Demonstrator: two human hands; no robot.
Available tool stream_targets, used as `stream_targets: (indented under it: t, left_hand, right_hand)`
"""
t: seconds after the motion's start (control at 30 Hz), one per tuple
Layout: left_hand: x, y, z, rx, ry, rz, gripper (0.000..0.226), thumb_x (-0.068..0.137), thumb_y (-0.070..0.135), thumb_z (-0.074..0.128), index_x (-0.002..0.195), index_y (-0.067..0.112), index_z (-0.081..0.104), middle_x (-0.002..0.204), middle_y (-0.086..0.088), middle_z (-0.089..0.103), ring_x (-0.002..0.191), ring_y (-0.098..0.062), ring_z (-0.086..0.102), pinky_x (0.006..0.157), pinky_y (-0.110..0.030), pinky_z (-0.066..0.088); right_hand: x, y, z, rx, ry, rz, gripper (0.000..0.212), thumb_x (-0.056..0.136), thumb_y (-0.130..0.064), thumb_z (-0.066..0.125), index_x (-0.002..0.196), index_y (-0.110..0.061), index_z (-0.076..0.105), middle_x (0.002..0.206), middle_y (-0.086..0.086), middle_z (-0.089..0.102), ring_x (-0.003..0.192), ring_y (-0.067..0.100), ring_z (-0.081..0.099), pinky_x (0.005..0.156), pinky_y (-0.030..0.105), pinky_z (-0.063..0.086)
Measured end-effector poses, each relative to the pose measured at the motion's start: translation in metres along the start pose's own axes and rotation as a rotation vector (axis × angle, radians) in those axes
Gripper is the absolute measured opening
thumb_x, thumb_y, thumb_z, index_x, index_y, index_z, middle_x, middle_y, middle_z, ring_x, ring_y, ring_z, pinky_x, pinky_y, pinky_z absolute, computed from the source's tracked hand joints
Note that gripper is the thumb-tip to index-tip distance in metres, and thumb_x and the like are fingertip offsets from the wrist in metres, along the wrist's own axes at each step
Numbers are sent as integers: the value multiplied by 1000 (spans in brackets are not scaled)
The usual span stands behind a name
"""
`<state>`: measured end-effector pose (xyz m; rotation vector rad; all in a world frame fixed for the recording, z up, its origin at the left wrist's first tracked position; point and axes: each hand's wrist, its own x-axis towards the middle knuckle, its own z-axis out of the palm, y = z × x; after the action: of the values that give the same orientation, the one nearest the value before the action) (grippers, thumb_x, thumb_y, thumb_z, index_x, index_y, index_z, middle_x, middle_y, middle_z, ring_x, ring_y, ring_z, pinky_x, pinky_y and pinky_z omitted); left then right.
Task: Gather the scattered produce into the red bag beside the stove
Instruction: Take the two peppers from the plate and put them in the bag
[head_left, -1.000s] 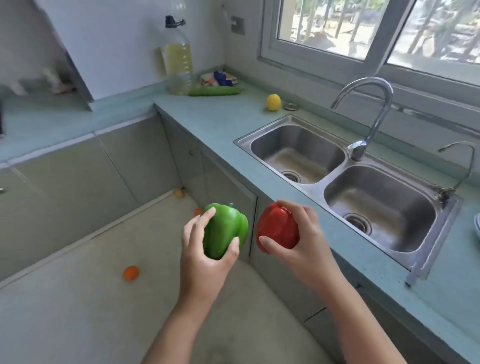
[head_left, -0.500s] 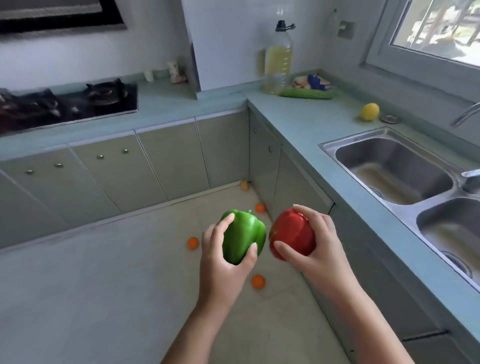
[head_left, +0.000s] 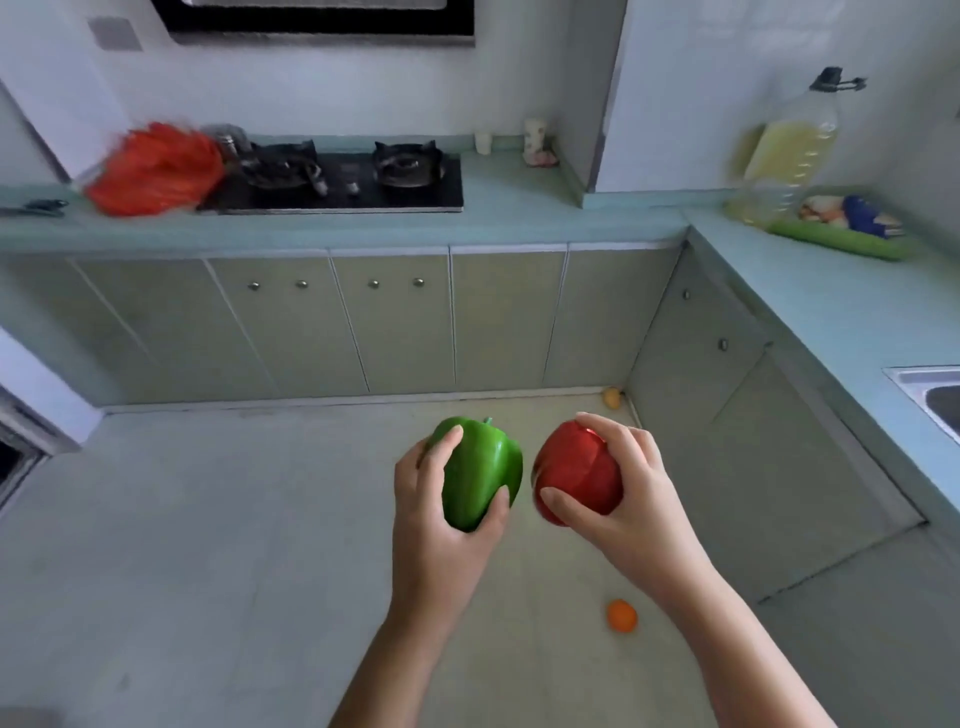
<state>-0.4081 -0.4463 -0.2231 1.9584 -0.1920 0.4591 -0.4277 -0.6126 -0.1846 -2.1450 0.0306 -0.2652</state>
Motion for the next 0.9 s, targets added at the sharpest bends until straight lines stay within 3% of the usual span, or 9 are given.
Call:
stream_targets:
  t: [0.1, 0.23, 0.37, 0.5, 0.73, 0.9]
  left_hand:
    - [29, -33, -44, 24, 64, -28, 65, 66, 29, 69, 126, 30, 44, 124, 1, 44, 110, 18, 37, 82, 4, 29]
    - [62, -69, -96, 72, 114, -51, 64, 66, 43, 62, 126, 31, 45, 125, 0, 44, 111, 18, 37, 82, 4, 30]
    - [82, -94, -128, 91, 165, -78, 63, 67, 40, 65, 125, 37, 43, 124, 4, 42, 111, 17, 37, 81, 4, 30]
    - [101, -124, -139, 105, 206, -131, 65, 66, 26, 69, 125, 35, 43, 124, 0, 44, 110, 17, 39, 80, 3, 31]
    - [193, -170, -147, 149, 237, -127, 63, 66, 39, 64, 124, 33, 42, 122, 1, 44, 110, 19, 36, 82, 4, 29]
    - [285, -199, -145, 190, 272, -129, 63, 66, 26, 69, 122, 35, 43, 123, -2, 46, 108, 20, 37, 82, 5, 28]
  right_hand:
    - [34, -30, 51, 11, -54, -63, 64, 67, -25, 78, 115, -45, 40, 116, -11, 39, 99, -21, 37, 72, -6, 32]
    - [66, -61, 110, 22, -120, -127, 65, 65, -25, 77, 109, -52, 37, 114, -10, 39, 100, -22, 36, 72, -7, 30]
    - [89, -78, 155, 32, -194, -162, 63, 65, -26, 77, 104, -56, 36, 112, -15, 38, 99, -23, 36, 71, -7, 31]
    - [120, -87, 187, 44, -247, -199, 64, 66, -27, 77, 105, -56, 36, 113, -23, 36, 101, -22, 36, 72, -7, 30]
    - [216, -86, 242, 65, -273, -207, 65, 65, -26, 78, 110, -50, 38, 113, -9, 39, 97, -11, 44, 72, -7, 30]
    - [311, -90, 271, 91, -275, -275, 65, 65, -23, 78, 111, -46, 38, 112, -7, 39, 98, -17, 40, 73, -8, 27]
